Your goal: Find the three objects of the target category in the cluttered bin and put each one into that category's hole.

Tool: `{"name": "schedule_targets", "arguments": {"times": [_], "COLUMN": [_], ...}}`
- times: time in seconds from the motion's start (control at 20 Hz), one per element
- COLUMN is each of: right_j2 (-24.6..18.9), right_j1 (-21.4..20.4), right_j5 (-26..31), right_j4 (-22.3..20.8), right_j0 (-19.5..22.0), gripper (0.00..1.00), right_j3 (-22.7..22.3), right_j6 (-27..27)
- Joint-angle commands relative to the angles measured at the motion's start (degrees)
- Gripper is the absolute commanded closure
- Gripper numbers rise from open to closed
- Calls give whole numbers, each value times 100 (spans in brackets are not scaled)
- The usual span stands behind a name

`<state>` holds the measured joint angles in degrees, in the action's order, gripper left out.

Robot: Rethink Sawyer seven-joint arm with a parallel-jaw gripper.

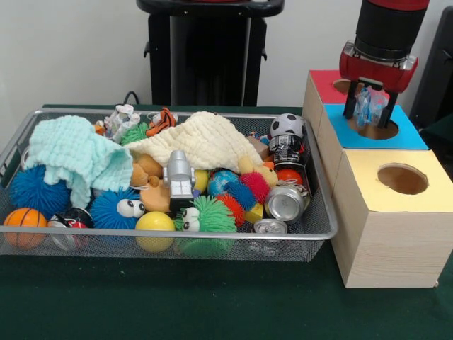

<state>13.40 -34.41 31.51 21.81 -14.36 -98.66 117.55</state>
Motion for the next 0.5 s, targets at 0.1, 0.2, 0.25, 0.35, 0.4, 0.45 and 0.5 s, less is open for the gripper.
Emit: {"name": "schedule_targets", "arguments": {"times": [0.1, 0.2, 0.25, 0.35, 0.4, 0.45, 0.5], "right_j2": [-504, -527, -525, -509, -505, -503, -500], "right_j1": [487, 531, 532, 531, 536, 538, 565], "right_j5": [-304, -357, -349, -306, -273, -253, -246], "right_j4": [288, 297, 300, 310, 323, 335, 347], "right_j0": [-86, -60, -59, -67, -69, -77, -91], "gripper": [0, 0, 0, 0, 0, 0, 0], "right_j3": [41, 56, 62, 89, 122, 142, 173], "right_j6": [1337, 1295, 1289, 1288, 1288, 1294, 1311]}}
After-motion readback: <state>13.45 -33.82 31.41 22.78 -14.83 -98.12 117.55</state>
